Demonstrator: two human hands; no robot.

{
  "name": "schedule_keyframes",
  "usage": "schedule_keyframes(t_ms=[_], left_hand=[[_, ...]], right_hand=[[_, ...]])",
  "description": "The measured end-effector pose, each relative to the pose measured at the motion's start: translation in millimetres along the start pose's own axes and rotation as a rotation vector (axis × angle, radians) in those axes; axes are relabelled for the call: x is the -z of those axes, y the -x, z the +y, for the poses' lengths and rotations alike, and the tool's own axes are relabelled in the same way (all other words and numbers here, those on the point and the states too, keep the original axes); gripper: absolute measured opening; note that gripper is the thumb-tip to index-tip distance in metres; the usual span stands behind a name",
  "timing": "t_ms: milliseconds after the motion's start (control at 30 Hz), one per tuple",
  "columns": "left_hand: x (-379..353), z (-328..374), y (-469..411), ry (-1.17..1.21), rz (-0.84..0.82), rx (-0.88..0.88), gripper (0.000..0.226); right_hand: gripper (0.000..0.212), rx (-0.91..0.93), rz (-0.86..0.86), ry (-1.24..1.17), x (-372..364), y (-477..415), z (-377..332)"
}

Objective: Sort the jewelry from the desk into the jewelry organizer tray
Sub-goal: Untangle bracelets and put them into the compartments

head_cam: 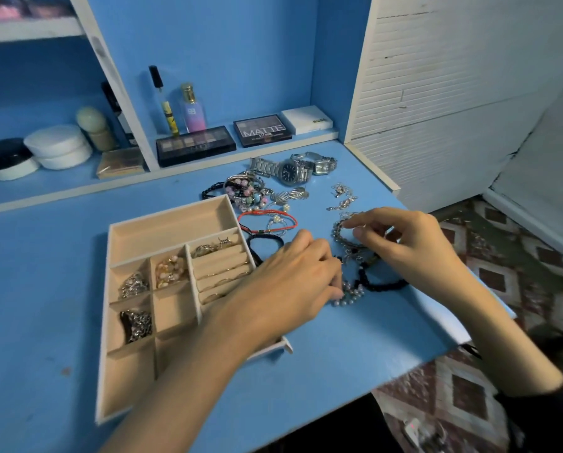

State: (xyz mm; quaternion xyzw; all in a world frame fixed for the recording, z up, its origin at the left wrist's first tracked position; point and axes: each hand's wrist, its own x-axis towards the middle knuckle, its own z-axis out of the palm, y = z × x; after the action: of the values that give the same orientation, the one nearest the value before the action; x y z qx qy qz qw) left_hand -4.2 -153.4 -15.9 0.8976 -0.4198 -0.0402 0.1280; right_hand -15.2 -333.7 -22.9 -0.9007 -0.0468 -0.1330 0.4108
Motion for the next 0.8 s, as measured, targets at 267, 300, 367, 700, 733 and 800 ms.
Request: schedule_keyframes(t_ms=[267, 300, 367, 700, 733, 800], left_hand=[[9.6, -8.3, 9.3, 0.075, -0.091, 0.036, 0.018], [10.2, -8.6, 9.4, 0.071, -0.090, 0.036, 0.015], [10.8, -8.7, 9.1, 0.061, -0.077, 0.032, 0.013], [15.8, -10.4, 11.9, 0.053, -0.153, 0.024, 0.019], [16.1, -10.4, 11.6, 0.066, -0.160, 0.031, 0.015], [16.2, -10.0, 11.4, 0.095, -0.174, 0.045, 0.007]], right_hand=[[0.012, -0.010, -0.026, -0.009, 0.3, 1.3, -5.3], [0.012, -0.013, -0.033, -0.011, -0.1, 1.4, -5.6], [0.011, -0.016, -0.041, -0.013, -1.7, 1.4, -6.1], [0.011, -0.025, -0.073, -0.016, -4.5, 1.6, -11.9], [0.012, -0.025, -0.075, -0.015, -4.6, 1.2, -12.1], [0.012, -0.025, -0.083, -0.015, -5.3, 1.0, -12.2]])
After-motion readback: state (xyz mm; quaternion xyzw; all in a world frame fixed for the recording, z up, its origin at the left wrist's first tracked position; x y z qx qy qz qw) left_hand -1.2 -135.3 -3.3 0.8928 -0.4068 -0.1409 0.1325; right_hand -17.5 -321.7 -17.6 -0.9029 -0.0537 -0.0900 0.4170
